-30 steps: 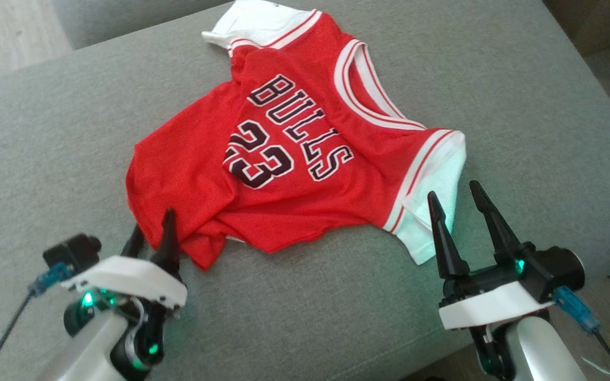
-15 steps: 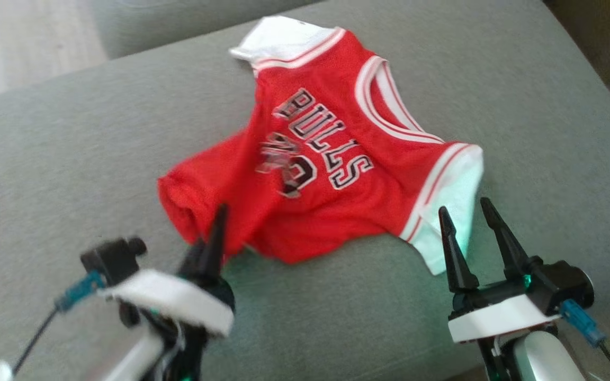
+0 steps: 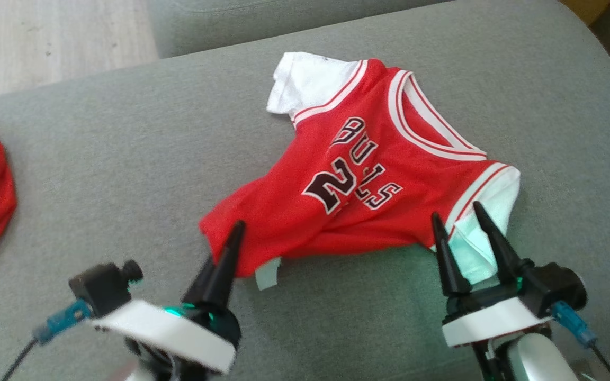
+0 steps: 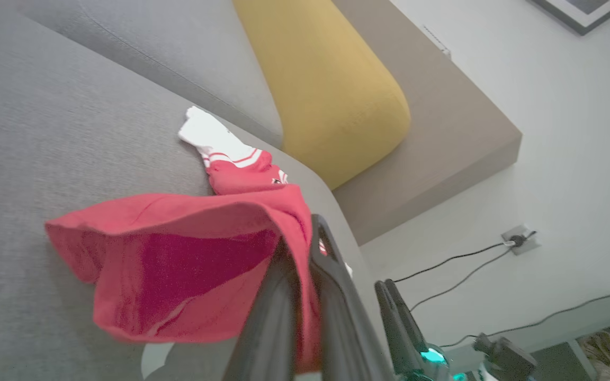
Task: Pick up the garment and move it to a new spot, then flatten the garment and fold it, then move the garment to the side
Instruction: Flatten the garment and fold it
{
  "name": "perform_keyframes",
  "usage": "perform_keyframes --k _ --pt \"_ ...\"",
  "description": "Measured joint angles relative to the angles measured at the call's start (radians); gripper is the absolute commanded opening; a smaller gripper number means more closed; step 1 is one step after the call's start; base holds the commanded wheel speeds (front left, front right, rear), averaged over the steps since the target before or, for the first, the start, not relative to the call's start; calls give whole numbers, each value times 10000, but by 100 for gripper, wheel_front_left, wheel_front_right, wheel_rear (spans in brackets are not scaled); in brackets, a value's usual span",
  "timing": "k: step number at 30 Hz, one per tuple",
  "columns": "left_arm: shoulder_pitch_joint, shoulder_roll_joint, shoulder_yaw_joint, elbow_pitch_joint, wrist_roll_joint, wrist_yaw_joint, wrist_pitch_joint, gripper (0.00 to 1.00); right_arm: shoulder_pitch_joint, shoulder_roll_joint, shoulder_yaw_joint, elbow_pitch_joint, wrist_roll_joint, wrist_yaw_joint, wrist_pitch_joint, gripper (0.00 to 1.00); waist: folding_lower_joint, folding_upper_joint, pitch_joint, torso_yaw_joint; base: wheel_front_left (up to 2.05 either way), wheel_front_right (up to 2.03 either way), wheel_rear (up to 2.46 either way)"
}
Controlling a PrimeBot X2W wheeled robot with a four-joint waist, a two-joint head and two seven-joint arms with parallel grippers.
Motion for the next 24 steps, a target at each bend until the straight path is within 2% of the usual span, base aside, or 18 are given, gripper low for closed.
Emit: perform_keyframes --k 4,9,11,13,15,17,20,21,22,23,24 --pt "-431 -79 362 1170 -290 173 198 0 -22 0 188 25 0 0 0 100 0 0 76 -226 0 0 0" --pt "-1320 -169 725 3388 -464 257 410 0 -90 0 244 31 2 0 0 100 1 0 254 -664 0 0 0" --pt "-1714 -236 777 4201 -456 232 537 13 -103 0 259 29 10 0 0 100 1 0 342 -860 0 0 0" --pt "-2088 -403 871 4970 -522 153 587 9 -104 0 253 27 13 0 0 100 1 0 443 -1043 0 0 0" --pt "-2439 -554 986 5797 -523 84 558 0 -104 0 265 25 13 0 0 100 1 0 560 -1189 0 0 0" --pt "-2758 -627 1101 6615 -443 54 349 0 -106 0 282 17 13 0 0 100 2 0 673 -1306 0 0 0" --pt "-3174 -763 1185 7595 -224 -232 -69 0 -106 0 268 4 13 0 0 100 2 0 803 -1398 0 0 0" --pt "-3310 -872 1181 7881 -88 -293 -245 14 -106 0 247 0 13 0 0 100 2 0 819 -1387 0 0 0" --pt "-3428 -972 1145 8115 75 -305 -374 49 -106 0 221 -6 13 0 0 100 2 0 822 -1361 0 0 0" --pt "-3586 -1078 1030 8479 337 -476 -556 100 -105 0 197 -8 13 0 0 100 1 0 810 -1296 0 0 0" --pt "-3629 -1101 951 8612 447 -545 -633 100 -106 0 194 -8 13 0 0 100 1 0 795 -1258 0 0 0"
